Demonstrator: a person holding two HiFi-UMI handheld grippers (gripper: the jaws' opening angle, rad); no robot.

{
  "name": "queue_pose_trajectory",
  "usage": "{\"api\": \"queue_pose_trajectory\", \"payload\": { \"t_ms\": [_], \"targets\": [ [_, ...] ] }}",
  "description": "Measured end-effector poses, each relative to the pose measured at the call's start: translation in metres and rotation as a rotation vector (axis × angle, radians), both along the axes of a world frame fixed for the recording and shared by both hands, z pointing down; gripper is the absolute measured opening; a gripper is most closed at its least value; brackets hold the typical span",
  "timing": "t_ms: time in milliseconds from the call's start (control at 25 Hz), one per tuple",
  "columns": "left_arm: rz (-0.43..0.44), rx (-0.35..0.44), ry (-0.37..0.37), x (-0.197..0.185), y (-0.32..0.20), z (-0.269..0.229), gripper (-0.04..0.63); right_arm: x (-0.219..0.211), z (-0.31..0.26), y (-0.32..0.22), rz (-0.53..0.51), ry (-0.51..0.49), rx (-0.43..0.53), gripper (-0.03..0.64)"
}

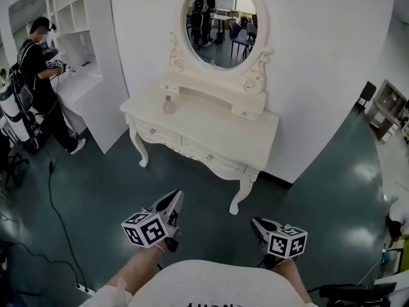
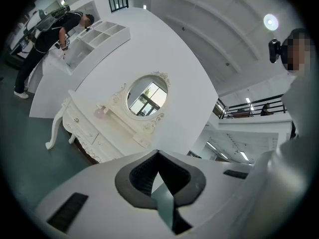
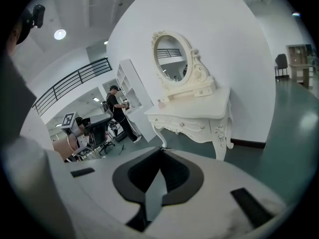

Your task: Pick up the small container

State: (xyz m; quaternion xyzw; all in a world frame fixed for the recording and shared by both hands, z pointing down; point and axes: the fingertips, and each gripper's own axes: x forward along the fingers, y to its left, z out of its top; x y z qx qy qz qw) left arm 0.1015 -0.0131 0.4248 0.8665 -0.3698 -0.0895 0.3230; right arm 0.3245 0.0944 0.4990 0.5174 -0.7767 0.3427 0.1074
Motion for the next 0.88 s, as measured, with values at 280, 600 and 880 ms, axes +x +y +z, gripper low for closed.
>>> {"api": "queue_pose_trajectory", "payload": {
  "t_ms": [280, 600, 880],
  "targets": [
    [0.034, -0.031, 0.018, 0.003, -0.004, 0.006, 0.002, -0.015, 0.006, -0.021, -0.063, 0.005, 0.003, 0.005],
    [0.084, -0.015, -0.027, 0.002, 0.015, -0.014, 0.002, -0.047, 0.011, -0.031, -0.204, 0.037, -0.03, 0.005],
    [-0.047, 0.023, -0.054, -0.027, -0.006, -0.009, 0.002, -0.08, 0.027, -0.077, -0.342, 0.072, -0.025, 0.005]
  ]
}}
